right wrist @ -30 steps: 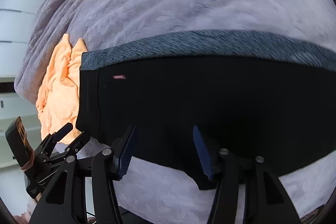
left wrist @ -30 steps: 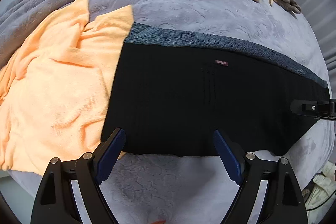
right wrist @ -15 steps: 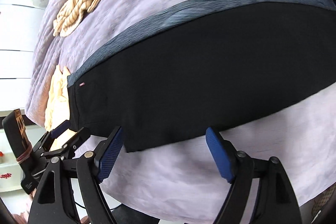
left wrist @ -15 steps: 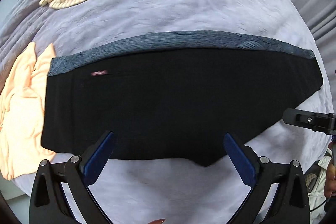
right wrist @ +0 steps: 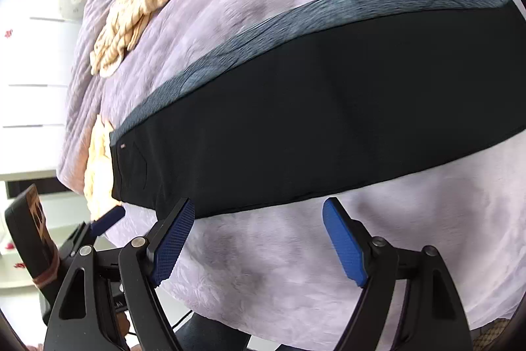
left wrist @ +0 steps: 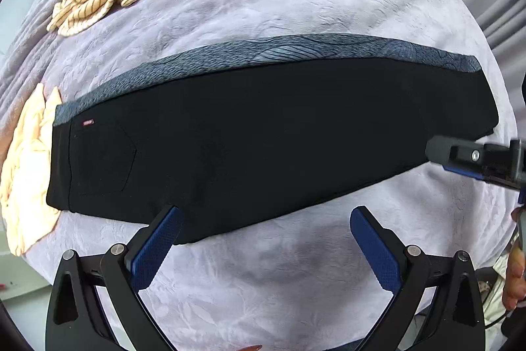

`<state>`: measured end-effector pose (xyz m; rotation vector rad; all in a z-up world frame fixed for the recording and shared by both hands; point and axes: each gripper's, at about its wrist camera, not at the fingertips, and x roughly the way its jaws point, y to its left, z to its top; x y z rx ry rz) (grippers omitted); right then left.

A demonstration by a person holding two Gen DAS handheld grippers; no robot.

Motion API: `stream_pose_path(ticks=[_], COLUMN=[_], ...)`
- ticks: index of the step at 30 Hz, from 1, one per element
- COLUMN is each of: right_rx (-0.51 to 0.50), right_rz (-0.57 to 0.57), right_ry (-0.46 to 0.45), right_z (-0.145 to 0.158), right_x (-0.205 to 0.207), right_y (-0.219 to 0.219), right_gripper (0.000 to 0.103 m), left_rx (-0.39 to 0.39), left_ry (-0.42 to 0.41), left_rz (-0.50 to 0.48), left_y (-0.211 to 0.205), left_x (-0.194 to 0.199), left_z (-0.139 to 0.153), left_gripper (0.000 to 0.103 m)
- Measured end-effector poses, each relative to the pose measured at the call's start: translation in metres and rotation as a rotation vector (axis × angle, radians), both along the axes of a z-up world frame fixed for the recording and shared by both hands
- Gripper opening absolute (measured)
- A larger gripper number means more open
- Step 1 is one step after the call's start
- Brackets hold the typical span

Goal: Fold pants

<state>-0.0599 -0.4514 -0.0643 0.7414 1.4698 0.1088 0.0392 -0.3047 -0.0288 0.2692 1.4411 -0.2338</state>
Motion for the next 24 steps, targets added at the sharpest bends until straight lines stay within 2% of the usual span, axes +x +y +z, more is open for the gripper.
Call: stream_pose_path(ticks=[3, 9, 12, 15, 18, 21, 24], right_rx=[0.024, 0.080, 0.102, 0.115, 0.150, 0.164, 0.155], right_rz=[-0.050, -0.174, -0.208, -0.293, -0.458, -0.573, -0.633], right_ry=[-0.016, -0.005, -0.007, -0.025, -0.077, -0.133, -0.119], right_z=[-0.001, -0.020, -0.030, -0.040, -0.046, -0.047, -0.057], right_x=[-0.006, -0.023, -0.032, -0.048, -0.072, -0.099, -0.119], right_y=[-0.021, -0.051, -0.068, -0.101, -0.148, -0.185, -0.208], right_gripper=[0.083, 0.083, 0.083, 0.083, 0.083, 0.082, 0.047], left_rx=[0.031, 0.060, 0.043, 0.052, -0.002, -0.036, -0.034], left_ry=[0.011, 0.022, 0.068, 0.105, 0.057, 0.018, 0.022], left_rz=[-0.043, -0.061, -0.091, -0.095, -0.115, -0.127, -0.140], left_y=[-0.012, -0.027, -0.035, -0.044, -0.060, -0.079, -0.100], left_x=[0.001, 0.010, 0.015, 0.021, 0.023, 0.023, 0.019], left_z=[-0.002, -0.007, -0.022, -0.037, -0.030, -0.027, -0.034], left_gripper=[0.103, 0.103, 0.103, 0.103, 0.103, 0.103, 0.103])
